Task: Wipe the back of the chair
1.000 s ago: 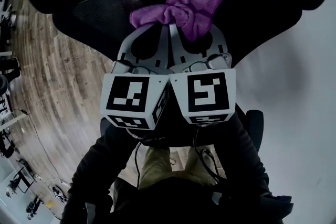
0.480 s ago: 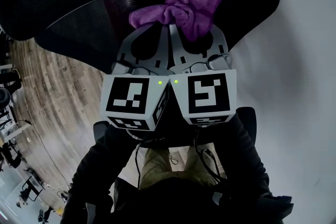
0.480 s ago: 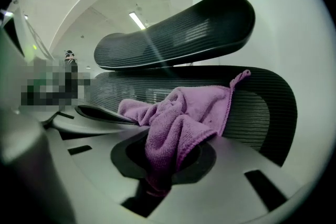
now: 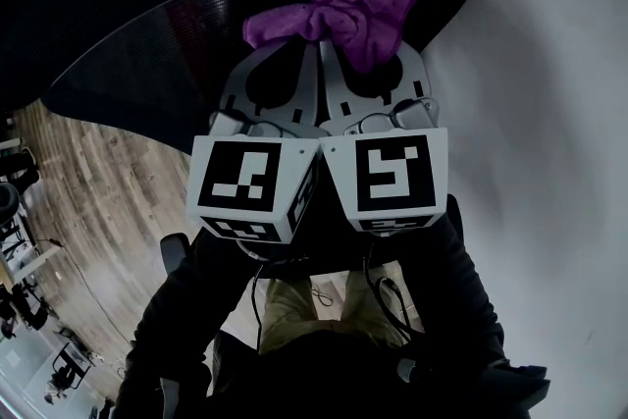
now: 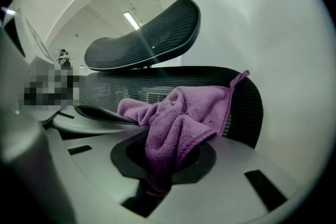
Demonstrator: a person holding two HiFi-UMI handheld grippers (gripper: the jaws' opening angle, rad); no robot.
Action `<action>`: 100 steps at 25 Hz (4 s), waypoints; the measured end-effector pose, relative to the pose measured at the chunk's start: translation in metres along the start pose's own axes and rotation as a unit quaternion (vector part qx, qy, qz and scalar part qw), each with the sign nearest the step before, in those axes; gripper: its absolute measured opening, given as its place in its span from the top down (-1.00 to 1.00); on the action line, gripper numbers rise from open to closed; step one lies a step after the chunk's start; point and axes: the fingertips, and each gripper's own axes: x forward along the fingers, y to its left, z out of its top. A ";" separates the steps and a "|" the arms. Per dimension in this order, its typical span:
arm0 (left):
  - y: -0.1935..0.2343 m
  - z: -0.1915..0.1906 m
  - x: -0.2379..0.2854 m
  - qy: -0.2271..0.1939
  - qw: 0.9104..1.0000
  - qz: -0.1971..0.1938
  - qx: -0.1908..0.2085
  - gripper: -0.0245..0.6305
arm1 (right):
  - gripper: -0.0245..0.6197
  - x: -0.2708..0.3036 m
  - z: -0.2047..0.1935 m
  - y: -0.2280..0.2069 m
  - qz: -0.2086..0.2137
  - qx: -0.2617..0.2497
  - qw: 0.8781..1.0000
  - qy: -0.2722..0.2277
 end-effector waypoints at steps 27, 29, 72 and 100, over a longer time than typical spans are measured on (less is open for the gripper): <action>-0.036 -0.009 0.023 0.005 0.999 -0.054 -0.005 0.93 | 0.72 -0.019 -0.018 -0.035 -0.050 -0.001 0.999 0.015; -0.038 -0.012 0.025 0.006 0.998 -0.055 -0.008 0.93 | 0.72 -0.019 -0.022 -0.037 -0.050 0.001 0.999 0.017; -0.024 -0.012 0.017 -0.003 0.998 -0.042 -0.037 0.93 | 0.72 -0.009 -0.016 -0.023 -0.027 -0.036 0.999 0.027; 0.120 -0.041 -0.063 -0.008 0.998 0.006 -0.064 0.93 | 0.72 0.061 -0.007 0.129 0.019 -0.044 0.998 0.035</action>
